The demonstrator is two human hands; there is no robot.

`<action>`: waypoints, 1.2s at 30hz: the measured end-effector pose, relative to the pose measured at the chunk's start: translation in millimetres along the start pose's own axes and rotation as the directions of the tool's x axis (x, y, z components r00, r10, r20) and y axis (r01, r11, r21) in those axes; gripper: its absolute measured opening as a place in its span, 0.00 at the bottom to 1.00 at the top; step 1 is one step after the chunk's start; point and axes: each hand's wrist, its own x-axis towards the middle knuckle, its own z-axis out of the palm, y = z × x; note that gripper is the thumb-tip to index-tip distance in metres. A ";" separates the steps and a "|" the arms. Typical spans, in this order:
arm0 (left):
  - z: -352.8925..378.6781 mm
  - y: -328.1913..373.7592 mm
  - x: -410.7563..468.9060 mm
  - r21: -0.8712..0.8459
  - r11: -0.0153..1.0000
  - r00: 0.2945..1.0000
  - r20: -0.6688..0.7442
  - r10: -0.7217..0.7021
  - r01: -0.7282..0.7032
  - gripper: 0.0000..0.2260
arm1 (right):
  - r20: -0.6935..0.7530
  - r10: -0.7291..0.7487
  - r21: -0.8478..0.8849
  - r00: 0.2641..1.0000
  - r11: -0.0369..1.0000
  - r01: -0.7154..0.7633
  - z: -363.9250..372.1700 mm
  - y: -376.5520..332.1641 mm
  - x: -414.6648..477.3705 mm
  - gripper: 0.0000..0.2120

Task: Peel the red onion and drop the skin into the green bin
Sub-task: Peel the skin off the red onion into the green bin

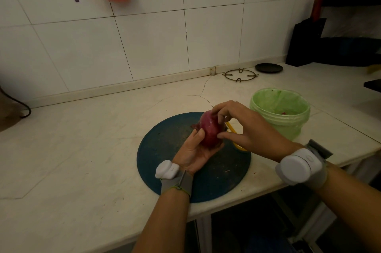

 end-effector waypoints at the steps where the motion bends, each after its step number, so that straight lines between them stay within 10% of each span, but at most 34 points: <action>1: 0.0 0.0 0.1 0.000 1.000 1.000 0.001 0.002 -0.002 0.42 | 0.004 0.002 -0.002 1.000 1.000 -0.002 0.1 0.6 -0.1 0.13; 36: 6.4 1.4 -4.5 0.044 0.997 0.998 0.011 -0.058 0.057 0.42 | 0.134 0.050 -0.065 0.990 0.997 -0.041 -9.9 -3.4 6.1 0.15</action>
